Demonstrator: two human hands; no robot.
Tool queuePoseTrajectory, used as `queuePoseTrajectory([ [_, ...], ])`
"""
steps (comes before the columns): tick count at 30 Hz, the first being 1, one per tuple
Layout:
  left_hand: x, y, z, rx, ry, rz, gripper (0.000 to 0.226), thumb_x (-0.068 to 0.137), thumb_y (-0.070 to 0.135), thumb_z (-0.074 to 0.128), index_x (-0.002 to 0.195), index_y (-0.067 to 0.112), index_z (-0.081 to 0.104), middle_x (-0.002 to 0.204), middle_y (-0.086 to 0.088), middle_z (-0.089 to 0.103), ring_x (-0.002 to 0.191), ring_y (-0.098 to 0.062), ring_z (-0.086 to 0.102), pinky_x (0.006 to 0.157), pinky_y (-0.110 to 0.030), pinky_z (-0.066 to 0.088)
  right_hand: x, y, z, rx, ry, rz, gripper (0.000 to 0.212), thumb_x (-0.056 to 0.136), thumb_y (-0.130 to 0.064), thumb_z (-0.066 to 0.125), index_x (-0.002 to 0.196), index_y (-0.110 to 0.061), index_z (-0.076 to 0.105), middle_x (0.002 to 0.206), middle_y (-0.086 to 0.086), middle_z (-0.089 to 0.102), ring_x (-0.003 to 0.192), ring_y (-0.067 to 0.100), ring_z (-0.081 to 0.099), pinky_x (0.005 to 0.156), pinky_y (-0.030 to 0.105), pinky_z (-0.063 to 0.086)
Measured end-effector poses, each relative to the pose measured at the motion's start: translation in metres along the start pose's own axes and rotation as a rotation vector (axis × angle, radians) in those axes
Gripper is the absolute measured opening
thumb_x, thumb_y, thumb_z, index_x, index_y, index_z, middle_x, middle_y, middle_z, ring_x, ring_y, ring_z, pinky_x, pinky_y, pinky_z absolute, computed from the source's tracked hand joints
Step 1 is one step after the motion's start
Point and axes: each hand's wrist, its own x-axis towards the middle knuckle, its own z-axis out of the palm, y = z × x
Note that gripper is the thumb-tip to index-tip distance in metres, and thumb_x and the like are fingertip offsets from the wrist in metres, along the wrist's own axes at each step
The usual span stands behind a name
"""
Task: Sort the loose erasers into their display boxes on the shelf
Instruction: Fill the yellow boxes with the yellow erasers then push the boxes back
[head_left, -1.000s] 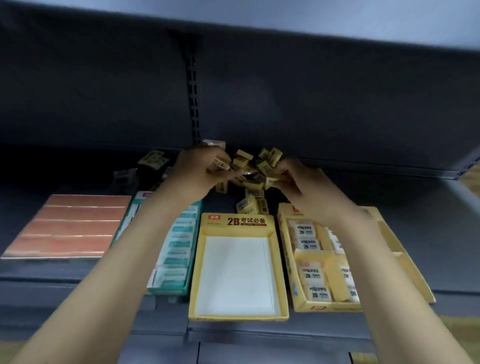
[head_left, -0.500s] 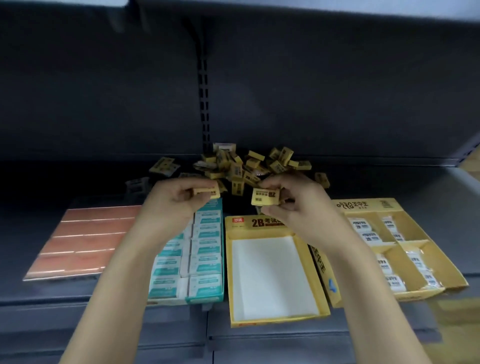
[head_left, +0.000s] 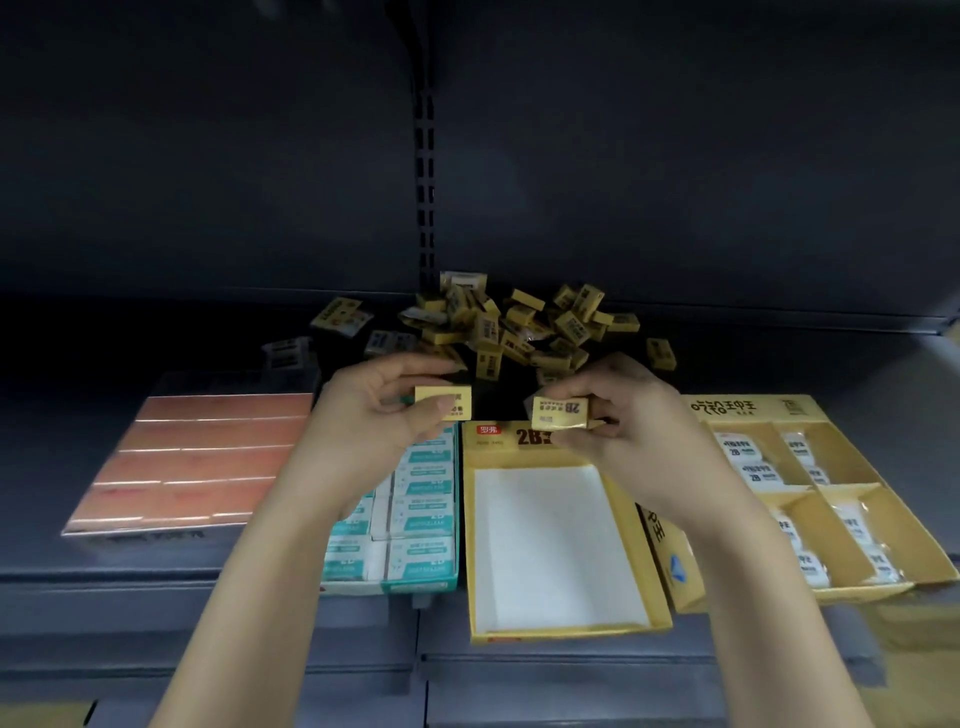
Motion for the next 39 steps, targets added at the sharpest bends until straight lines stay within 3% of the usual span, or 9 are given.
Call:
queuePoseTrajectory([
  [5, -0.004, -0.002, 0.008, 0.014, 0.013, -0.025, 0.029, 0.082, 0.0, 0.065, 0.092, 0.028, 0.064, 0.094, 0.0, 0.07, 0.085, -0.009, 0.067, 0.078, -0.02, 0.054, -0.008, 0.0, -0.004, 0.021, -0.065, 0.029, 0.029, 0.08, -0.019, 0.073, 0.108, -0.026, 0.068, 0.097, -0.017, 0.044, 0.081, -0.005, 0.05, 0.072, 0.002, 0.04],
  [11, -0.007, -0.007, 0.015, 0.014, 0.022, -0.106, 0.039, 0.084, 0.002, 0.064, 0.099, 0.037, 0.06, 0.097, 0.005, 0.07, 0.095, -0.006, 0.064, 0.087, -0.021, 0.047, -0.015, 0.0, -0.011, -0.068, -0.103, 0.044, 0.021, 0.087, -0.024, 0.066, 0.108, -0.022, 0.064, 0.067, -0.018, 0.033, 0.054, -0.009, 0.045, 0.054, 0.008, 0.036],
  [17, -0.011, -0.007, 0.023, -0.049, 0.013, -0.147, 0.052, 0.082, -0.006, 0.062, 0.119, 0.03, 0.052, 0.101, 0.005, 0.068, 0.092, -0.001, 0.064, 0.075, -0.012, 0.049, -0.015, 0.007, -0.011, -0.058, -0.134, 0.053, 0.027, 0.081, -0.008, 0.066, 0.1, -0.026, 0.06, 0.09, -0.01, 0.057, 0.065, -0.007, 0.048, 0.059, 0.006, 0.037],
  [20, -0.013, -0.006, 0.026, 0.007, 0.037, -0.136, 0.04, 0.084, 0.007, 0.065, 0.114, 0.033, 0.056, 0.098, 0.008, 0.069, 0.085, 0.004, 0.066, 0.073, -0.009, 0.048, -0.015, 0.006, -0.012, -0.045, -0.142, 0.033, 0.021, 0.08, -0.009, 0.069, 0.091, -0.025, 0.063, 0.077, -0.014, 0.053, 0.063, -0.011, 0.049, 0.057, 0.008, 0.037],
  [25, -0.016, -0.002, 0.028, 0.146, -0.002, -0.104, 0.026, 0.082, 0.007, 0.067, 0.091, 0.032, 0.067, 0.095, 0.005, 0.07, 0.087, -0.005, 0.067, 0.085, -0.018, 0.05, -0.012, 0.004, -0.015, -0.043, -0.169, -0.003, 0.032, 0.08, -0.005, 0.067, 0.084, -0.036, 0.067, 0.083, -0.016, 0.05, 0.077, -0.008, 0.049, 0.068, 0.004, 0.034],
  [30, -0.017, 0.001, 0.035, 0.464, -0.101, -0.088, 0.025, 0.076, 0.008, 0.074, 0.083, 0.031, 0.07, 0.085, 0.008, 0.067, 0.077, 0.002, 0.059, 0.063, 0.0, 0.042, -0.007, -0.001, -0.016, -0.145, -0.291, -0.014, 0.03, 0.083, -0.009, 0.065, 0.101, -0.033, 0.069, 0.088, -0.012, 0.049, 0.076, 0.0, 0.046, 0.064, 0.006, 0.034],
  [33, -0.017, -0.001, 0.04, 0.63, -0.109, -0.077, 0.023, 0.075, 0.012, 0.076, 0.083, 0.033, 0.07, 0.089, 0.006, 0.064, 0.082, -0.002, 0.056, 0.072, -0.009, 0.045, -0.005, -0.002, -0.014, -0.21, -0.407, 0.041, 0.038, 0.081, -0.009, 0.064, 0.112, -0.031, 0.058, 0.095, -0.01, 0.054, 0.08, 0.003, 0.052, 0.062, 0.009, 0.04],
  [35, -0.016, 0.001, 0.044, 0.751, -0.075, -0.059, 0.018, 0.077, 0.016, 0.074, 0.085, 0.032, 0.071, 0.087, 0.01, 0.061, 0.087, -0.007, 0.057, 0.082, -0.025, 0.048, -0.004, -0.003, -0.011, -0.239, -0.443, 0.092, 0.038, 0.08, -0.006, 0.064, 0.11, -0.027, 0.054, 0.098, -0.005, 0.056, 0.083, 0.009, 0.057, 0.067, 0.023, 0.051],
  [39, -0.014, 0.001, 0.052, 0.963, -0.01, 0.002, 0.016, 0.081, 0.024, 0.069, 0.096, 0.028, 0.072, 0.097, 0.005, 0.061, 0.093, -0.017, 0.058, 0.086, -0.035, 0.046, -0.001, -0.007, -0.005, -0.275, -0.451, 0.08, 0.022, 0.083, -0.007, 0.062, 0.102, -0.017, 0.065, 0.092, -0.001, 0.065, 0.087, 0.014, 0.062, 0.081, 0.033, 0.054],
])
